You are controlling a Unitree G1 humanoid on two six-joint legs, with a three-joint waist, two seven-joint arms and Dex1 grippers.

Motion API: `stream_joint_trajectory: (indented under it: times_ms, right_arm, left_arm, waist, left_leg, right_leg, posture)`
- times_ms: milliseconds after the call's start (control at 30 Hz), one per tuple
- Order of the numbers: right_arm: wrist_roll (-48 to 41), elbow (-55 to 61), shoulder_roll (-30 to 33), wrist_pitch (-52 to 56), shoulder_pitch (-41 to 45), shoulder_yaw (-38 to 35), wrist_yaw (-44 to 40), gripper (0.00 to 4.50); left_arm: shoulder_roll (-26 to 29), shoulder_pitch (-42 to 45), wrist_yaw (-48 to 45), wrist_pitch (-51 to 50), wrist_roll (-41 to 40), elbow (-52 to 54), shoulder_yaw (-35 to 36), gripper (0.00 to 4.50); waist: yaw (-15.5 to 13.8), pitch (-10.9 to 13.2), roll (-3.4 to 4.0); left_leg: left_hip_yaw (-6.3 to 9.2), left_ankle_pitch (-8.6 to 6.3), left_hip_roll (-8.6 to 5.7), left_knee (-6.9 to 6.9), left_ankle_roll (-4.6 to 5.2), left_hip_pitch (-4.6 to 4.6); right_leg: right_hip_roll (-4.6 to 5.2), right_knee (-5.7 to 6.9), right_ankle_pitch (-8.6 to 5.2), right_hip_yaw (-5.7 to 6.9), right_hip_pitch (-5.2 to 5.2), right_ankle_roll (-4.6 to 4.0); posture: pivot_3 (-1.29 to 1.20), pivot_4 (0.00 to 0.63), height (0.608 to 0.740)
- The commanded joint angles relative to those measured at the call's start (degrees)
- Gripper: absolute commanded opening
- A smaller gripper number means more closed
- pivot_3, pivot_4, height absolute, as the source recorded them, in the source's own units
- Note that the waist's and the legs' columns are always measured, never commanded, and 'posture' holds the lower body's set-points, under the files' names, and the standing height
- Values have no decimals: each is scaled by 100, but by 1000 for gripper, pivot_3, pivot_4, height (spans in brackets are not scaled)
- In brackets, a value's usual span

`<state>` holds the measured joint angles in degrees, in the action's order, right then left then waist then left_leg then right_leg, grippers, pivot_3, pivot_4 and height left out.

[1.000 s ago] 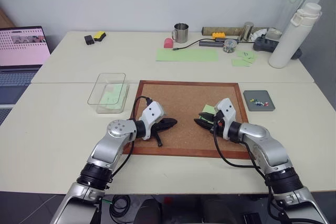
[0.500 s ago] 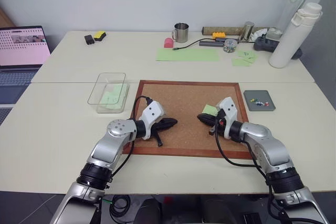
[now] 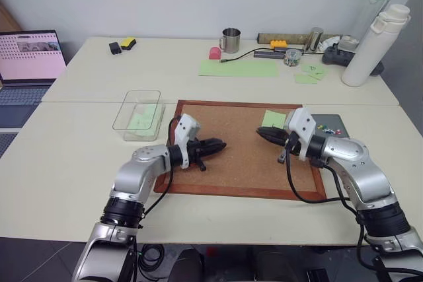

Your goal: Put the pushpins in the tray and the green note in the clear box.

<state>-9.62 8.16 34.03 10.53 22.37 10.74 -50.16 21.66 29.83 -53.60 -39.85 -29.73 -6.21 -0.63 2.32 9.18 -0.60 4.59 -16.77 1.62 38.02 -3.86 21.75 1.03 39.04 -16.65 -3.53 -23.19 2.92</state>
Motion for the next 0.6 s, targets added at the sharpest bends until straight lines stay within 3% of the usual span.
stream_joint_trajectory:
  times_ms: [33, 67, 133, 600]
  right_arm:
    - [245, 267, 174, -757, 54, 203, -395, 0]
    - [300, 281, 222, -904, 90, 259, -501, 0]
    - [365, 300, 276, -1088, 147, 313, -618, 0]
    - [473, 784, -82, -973, 651, 660, -749, 0]
  left_arm:
    - [7, 399, -32, -945, -859, 227, 448, 1772]
    - [-40, 516, 39, -1270, -1059, 127, 544, 2106]
    - [-78, 641, 64, -1695, -1331, 13, 639, 2295]
    - [-502, 833, 76, -2212, -1549, -160, 441, 2295]
  waist:
    - [3, 0, -1]
    - [1, 1, -1]
    - [0, 1, -2]
    - [-12, 1, -2]
  left_leg:
    - [0, 0, 0, 0, 0, 1]
    - [0, 0, 0, 1, 0, 1]
    - [0, 0, 0, 1, -1, 0]
    - [3, 12, 0, 3, -21, 1]
  right_leg:
    - [0, 0, 0, 0, 0, 0]
    - [0, -1, 0, 0, 1, 0]
    - [1, -2, 0, 0, 1, 0]
    - [2, -2, 0, 1, 1, 0]
  posture:
    - [0, 150, 740]
    - [0, 150, 740]
    - [0, 150, 740]
    - [0, 150, 740]
